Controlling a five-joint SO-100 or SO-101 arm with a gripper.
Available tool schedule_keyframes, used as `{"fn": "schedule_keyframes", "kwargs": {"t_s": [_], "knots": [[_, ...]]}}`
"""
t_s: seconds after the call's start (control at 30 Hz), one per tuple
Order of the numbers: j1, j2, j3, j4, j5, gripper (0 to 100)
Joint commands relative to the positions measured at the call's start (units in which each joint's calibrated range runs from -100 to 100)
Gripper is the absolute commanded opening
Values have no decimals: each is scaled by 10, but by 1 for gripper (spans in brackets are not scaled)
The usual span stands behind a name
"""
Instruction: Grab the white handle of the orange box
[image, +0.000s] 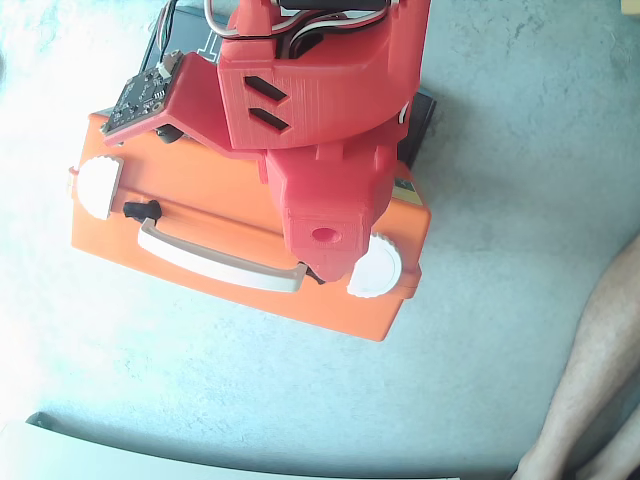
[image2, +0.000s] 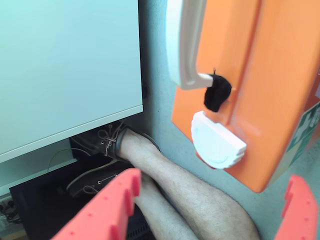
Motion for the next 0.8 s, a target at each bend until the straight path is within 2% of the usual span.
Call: {"fn": "schedule_keyframes", "kwargs": {"t_s": [0.0, 0.37, 0.77], "knots": [[1, 46, -14, 6, 0, 35], [-61, 184, -153, -1, 0, 36], [-63, 197, -154, 0, -1, 36]]}}
